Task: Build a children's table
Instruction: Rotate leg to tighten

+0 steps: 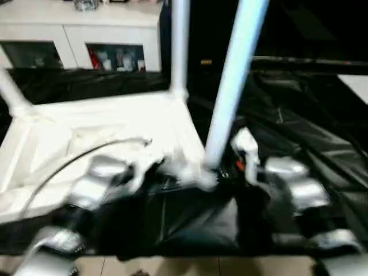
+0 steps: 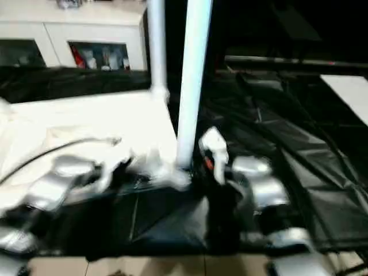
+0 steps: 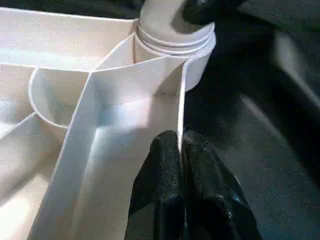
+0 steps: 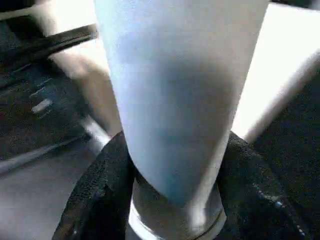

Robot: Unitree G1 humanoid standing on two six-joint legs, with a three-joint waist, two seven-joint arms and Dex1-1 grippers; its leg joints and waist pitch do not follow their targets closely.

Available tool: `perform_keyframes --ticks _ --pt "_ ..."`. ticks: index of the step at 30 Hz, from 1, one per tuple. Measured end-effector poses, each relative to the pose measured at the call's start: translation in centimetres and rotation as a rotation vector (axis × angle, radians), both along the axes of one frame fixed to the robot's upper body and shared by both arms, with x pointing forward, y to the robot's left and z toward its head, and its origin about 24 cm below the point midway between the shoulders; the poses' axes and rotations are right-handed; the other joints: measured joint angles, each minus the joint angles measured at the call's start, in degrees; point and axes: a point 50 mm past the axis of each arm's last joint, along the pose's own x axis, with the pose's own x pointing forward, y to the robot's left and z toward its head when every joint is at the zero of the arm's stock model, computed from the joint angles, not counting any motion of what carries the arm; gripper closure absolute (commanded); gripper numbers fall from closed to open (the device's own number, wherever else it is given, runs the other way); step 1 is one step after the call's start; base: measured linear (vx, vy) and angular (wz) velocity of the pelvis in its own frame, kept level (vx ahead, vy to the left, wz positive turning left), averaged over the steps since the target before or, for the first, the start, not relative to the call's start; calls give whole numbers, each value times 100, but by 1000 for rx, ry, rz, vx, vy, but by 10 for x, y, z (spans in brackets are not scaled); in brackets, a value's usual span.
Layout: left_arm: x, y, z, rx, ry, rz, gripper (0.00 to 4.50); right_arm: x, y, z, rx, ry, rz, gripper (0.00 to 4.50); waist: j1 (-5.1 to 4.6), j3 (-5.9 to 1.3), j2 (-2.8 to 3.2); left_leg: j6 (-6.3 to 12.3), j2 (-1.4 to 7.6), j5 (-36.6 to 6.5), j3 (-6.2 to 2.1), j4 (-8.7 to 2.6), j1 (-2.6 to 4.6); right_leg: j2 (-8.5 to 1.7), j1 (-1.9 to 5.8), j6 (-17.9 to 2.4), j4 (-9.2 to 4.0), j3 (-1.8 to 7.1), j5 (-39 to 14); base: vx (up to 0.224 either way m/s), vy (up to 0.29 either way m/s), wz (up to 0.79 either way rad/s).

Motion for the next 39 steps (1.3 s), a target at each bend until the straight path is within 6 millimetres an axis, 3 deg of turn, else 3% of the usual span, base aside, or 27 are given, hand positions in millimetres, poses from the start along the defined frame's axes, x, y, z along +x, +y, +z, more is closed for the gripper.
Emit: perform_keyframes --ticks 6,15,16,19,22,27,33,39 --pt "16 -29 -4 11 -31 146 450 11 13 -8 37 -1 -382 254 -14 -1 3 1 -13 0 -1 -7 38 -6 39 2 -34 8 -1 0 0 0" --pt "18 -33 -5 8 -51 135 450 13 20 -9 39 -27 -430 254 -101 -2 10 2 -18 -1 -5 -41 32 -7 67 3 -127 -9 -1 0 0 0" --pt "18 -32 -5 7 -53 126 450 12 20 -9 42 -29 -423 254 -112 -2 9 2 -18 -1 -5 -40 32 -7 67 3 -126 -8 -1 0 0 0" --pt "14 -24 -4 -5 -41 69 450 9 12 -7 58 -18 -301 182 -132 -2 9 2 -17 -1 -5 -44 30 -7 66 3 -118 -8 9 0 0 0" --pt "12 -13 -2 -10 -34 33 450 6 9 -5 84 -6 -186 166 -131 -2 9 1 -8 -1 -5 -60 31 -1 53 9 -95 -13 36 0 0 0" --pt "7 -2 3 -29 -7 -40 450 0 -8 4 64 9 -1 120 -84 0 16 1 3 0 -5 -33 -27 3 -20 -18 -13 -16 8 0 0 0" --pt "-2 8 5 -39 42 -139 450 -8 -15 5 13 54 187 69 15 1 17 1 8 0 -1 -3 -36 2 -22 -25 -12 -12 -1 0 0 0" --pt "-3 9 5 -42 51 -154 450 -9 -10 1 -4 55 203 84 30 2 16 1 5 0 5 1 -37 -5 -21 -26 -9 -7 -1 0 0 0"
